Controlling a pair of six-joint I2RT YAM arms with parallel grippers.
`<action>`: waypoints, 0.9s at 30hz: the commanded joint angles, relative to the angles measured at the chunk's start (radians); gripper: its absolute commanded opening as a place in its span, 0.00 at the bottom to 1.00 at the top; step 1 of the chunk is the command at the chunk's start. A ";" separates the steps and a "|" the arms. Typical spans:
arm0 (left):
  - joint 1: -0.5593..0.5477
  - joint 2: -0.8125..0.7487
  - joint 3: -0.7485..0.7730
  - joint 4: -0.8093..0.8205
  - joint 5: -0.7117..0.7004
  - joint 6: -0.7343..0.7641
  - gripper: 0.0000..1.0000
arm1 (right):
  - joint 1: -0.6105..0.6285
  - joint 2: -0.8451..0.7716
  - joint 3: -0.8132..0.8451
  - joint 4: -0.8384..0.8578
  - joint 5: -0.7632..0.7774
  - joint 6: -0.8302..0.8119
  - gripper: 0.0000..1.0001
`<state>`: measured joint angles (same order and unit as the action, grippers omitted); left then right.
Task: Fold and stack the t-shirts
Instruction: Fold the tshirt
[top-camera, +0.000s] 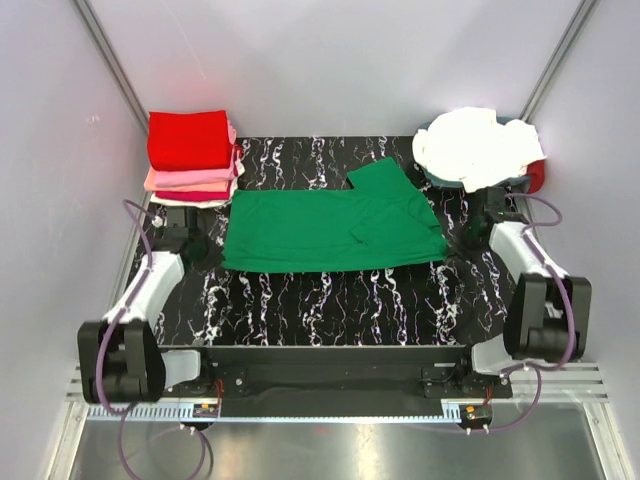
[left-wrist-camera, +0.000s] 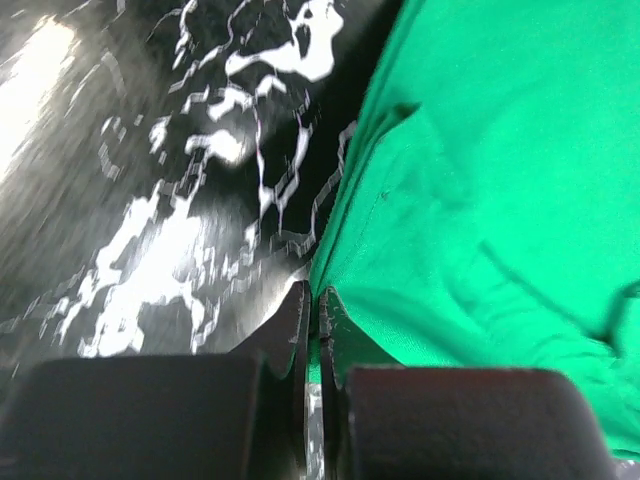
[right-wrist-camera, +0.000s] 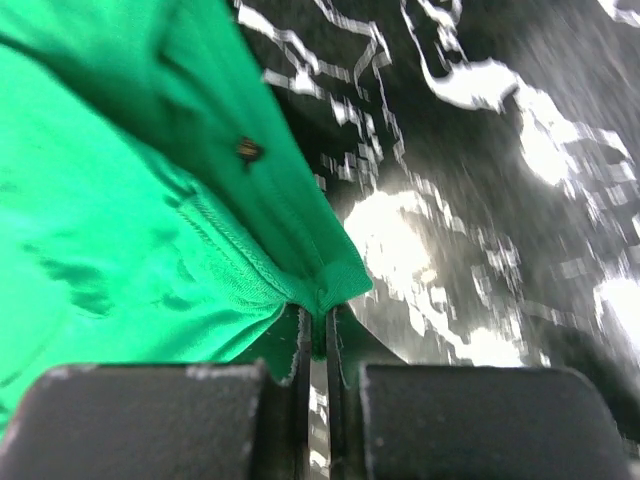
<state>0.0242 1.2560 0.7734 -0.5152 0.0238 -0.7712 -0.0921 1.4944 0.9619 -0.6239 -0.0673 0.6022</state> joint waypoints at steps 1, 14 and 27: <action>0.014 -0.154 -0.042 -0.133 0.017 -0.019 0.00 | -0.005 -0.124 -0.035 -0.114 0.063 0.056 0.00; 0.014 -0.601 -0.094 -0.583 0.080 -0.030 0.26 | -0.005 -0.544 -0.247 -0.338 -0.055 0.212 0.18; 0.000 -0.652 0.134 -0.580 0.119 0.268 0.99 | -0.005 -0.601 -0.045 -0.193 -0.173 0.067 1.00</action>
<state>0.0334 0.5411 0.8146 -1.1667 0.1539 -0.6312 -0.0925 0.6914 0.8341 -0.9997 -0.1585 0.7864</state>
